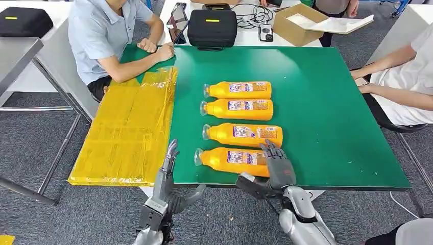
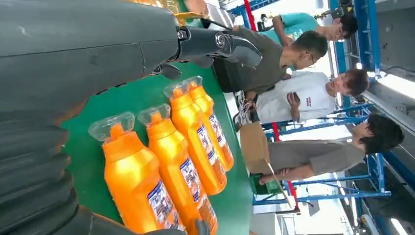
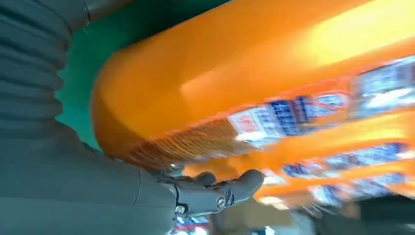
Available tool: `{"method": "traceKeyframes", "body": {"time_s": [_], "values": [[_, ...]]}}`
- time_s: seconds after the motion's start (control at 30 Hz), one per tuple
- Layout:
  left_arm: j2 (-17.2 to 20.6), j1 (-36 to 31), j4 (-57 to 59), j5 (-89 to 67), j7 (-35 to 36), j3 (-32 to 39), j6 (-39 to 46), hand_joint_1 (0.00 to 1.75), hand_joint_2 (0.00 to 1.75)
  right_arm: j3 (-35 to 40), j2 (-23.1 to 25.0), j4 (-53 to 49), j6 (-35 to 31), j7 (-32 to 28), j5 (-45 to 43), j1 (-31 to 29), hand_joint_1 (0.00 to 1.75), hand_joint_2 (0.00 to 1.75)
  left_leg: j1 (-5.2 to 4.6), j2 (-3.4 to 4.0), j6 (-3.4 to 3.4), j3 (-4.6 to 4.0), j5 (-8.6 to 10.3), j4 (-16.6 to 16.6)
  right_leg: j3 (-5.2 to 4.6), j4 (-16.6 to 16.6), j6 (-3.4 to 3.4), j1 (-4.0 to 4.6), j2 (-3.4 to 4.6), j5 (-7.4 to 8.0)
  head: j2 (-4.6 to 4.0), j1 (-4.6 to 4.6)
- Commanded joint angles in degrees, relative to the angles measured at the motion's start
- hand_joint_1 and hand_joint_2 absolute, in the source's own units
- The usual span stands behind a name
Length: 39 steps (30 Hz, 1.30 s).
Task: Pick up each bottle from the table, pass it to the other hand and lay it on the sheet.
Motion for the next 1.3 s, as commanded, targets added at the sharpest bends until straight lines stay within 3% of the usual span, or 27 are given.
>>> {"method": "traceKeyframes", "body": {"time_s": [0.03,0.23,0.43,0.57,0.6,0.63,0.73,0.77,0.83,0.87,0.9,0.93,1.03,1.07,1.17,1.2,1.23,1.3], "values": [[-0.23,-1.61,2.05,-0.11,-1.31,1.70,-1.15,0.00,1.75,-0.39,0.82,17.26,10.05,1.35,-2.51,-6.24,1.75,1.75,0.08,0.13,-0.04,-0.01,0.08,-0.03,-0.02,-0.10,-0.12,0.10,0.09,0.16,0.00,0.00],[-0.31,-1.96,2.37,-0.27,-1.31,2.20,-1.25,0.00,1.75,1.01,0.94,22.17,11.65,2.76,-1.36,-8.52,1.75,1.75,0.06,0.24,0.01,0.23,0.17,-0.04,0.07,-0.13,-0.21,0.09,0.19,0.38,0.00,0.00],[-0.34,-2.05,2.39,-0.31,-1.31,2.29,-1.31,0.00,1.75,0.98,0.97,22.45,11.74,2.91,-1.42,-8.53,1.75,1.75,0.12,0.12,0.18,0.02,0.49,-0.06,-0.32,-0.23,-0.27,0.17,0.06,0.76,0.00,0.00],[-0.34,-2.05,2.39,-0.31,-1.31,2.29,-1.31,0.00,1.75,0.98,0.97,22.45,11.74,2.91,-1.42,-8.53,1.75,1.75,0.10,0.23,0.20,0.18,0.41,-0.03,-0.45,-0.18,-0.23,0.13,0.18,0.71,0.00,0.00],[-0.34,-2.05,2.39,-0.31,-1.31,2.29,-1.31,0.00,1.75,0.98,0.97,22.45,11.74,2.91,-1.42,-8.53,1.75,1.75,0.05,0.24,0.22,0.54,0.26,-0.01,-0.09,-0.11,-0.19,0.08,0.20,0.54,0.00,0.02],[-0.34,-2.05,2.39,-0.31,-1.31,2.29,-1.31,0.00,1.75,0.98,0.97,22.45,11.74,2.91,-1.42,-8.53,1.75,1.75,0.08,0.21,0.20,0.21,0.42,-0.02,-0.40,-0.15,-0.23,0.11,0.15,0.70,0.00,0.00],[-0.42,-2.08,2.13,-0.30,-1.31,2.55,-1.50,0.00,1.75,0.88,1.12,22.87,11.91,2.85,-1.74,-8.40,1.75,1.75,0.06,0.23,0.22,0.43,0.33,0.03,-0.24,-0.08,-0.21,0.08,0.18,0.62,0.00,0.02],[-0.43,-2.05,1.96,-0.33,-1.31,2.63,-1.47,0.00,1.75,0.76,1.14,22.69,11.68,2.14,-2.04,-8.16,1.75,1.75,0.10,0.17,0.20,0.19,0.45,0.02,-0.44,-0.14,-0.24,0.12,0.11,0.73,0.00,0.00],[-0.48,-2.02,1.72,-0.31,-1.31,2.88,-1.40,0.00,1.75,0.39,1.41,21.89,10.19,0.78,-2.57,-7.83,1.75,1.75,0.05,0.24,0.23,0.60,0.27,0.05,-0.11,-0.06,-0.20,0.07,0.20,0.56,0.00,0.00],[-0.49,-1.93,1.36,-0.36,-1.31,2.93,-1.29,0.00,1.75,-0.16,1.80,20.86,8.76,-0.75,-3.34,-7.42,1.75,1.75,0.09,0.18,0.21,0.20,0.46,0.01,-0.46,-0.14,-0.24,0.12,0.12,0.76,0.00,0.00],[-0.50,-1.75,0.86,-0.40,-1.31,2.93,-1.24,0.00,1.75,-1.80,2.56,18.78,6.85,-4.44,-5.82,-6.40,1.75,1.75,0.06,0.27,0.23,0.53,0.30,0.07,-0.17,-0.04,-0.21,0.08,0.22,0.61,0.00,0.02],[-0.51,-1.64,0.62,-0.48,-1.31,2.94,-1.11,0.00,1.75,-3.34,3.16,17.57,6.29,-6.37,-8.01,-5.56,1.75,1.75,0.10,0.19,0.19,0.11,0.50,0.04,-0.54,-0.13,-0.26,0.13,0.13,0.80,0.00,0.02],[-0.66,-1.44,0.01,0.90,-1.31,3.62,0.27,0.00,1.75,-6.53,4.71,10.61,4.23,-11.99,-13.73,-1.78,1.75,1.75,0.08,0.25,0.21,0.44,0.34,0.03,0.31,-0.09,-0.21,0.11,0.20,0.63,0.00,0.02],[-1.07,-1.49,0.30,3.24,-1.31,4.80,-0.22,0.00,1.75,-7.55,5.20,7.21,3.02,-13.40,-15.56,-0.10,1.75,1.75,0.10,0.16,0.19,0.25,0.45,-0.01,0.16,-0.13,-0.20,0.13,0.10,0.71,0.00,0.02],[-2.74,-1.41,1.65,8.95,-1.31,8.19,-0.73,0.00,1.75,-9.72,6.14,-0.53,-0.54,-15.24,-18.88,3.83,1.75,1.75,0.04,0.32,0.21,0.69,0.29,0.03,0.58,-0.03,-0.10,0.08,0.31,0.53,0.00,0.00],[-3.28,-1.34,2.07,11.36,-1.31,9.28,-0.46,0.00,1.75,-10.42,6.52,-3.08,-1.94,-15.88,-20.00,5.11,1.75,1.75,0.09,0.20,0.16,0.31,0.40,0.02,0.25,-0.06,-0.17,0.13,0.17,0.61,0.00,0.00],[-3.28,-1.34,2.07,11.36,-1.31,9.28,-0.46,0.00,0.00,-10.42,6.52,-3.08,-1.94,-15.88,-20.00,5.11,1.75,1.75,0.08,0.22,0.18,0.31,0.36,0.04,0.22,-0.04,-0.15,0.12,0.20,0.58,0.00,-0.02],[-4.02,-1.26,2.96,20.18,2.51,11.49,-2.36,0.00,0.00,-11.65,7.33,-7.98,-4.47,-16.73,-22.03,7.65,1.75,1.75,0.09,0.21,0.18,0.02,0.39,0.07,-0.04,-0.01,-0.14,0.12,0.19,0.59,0.00,0.00]]}}
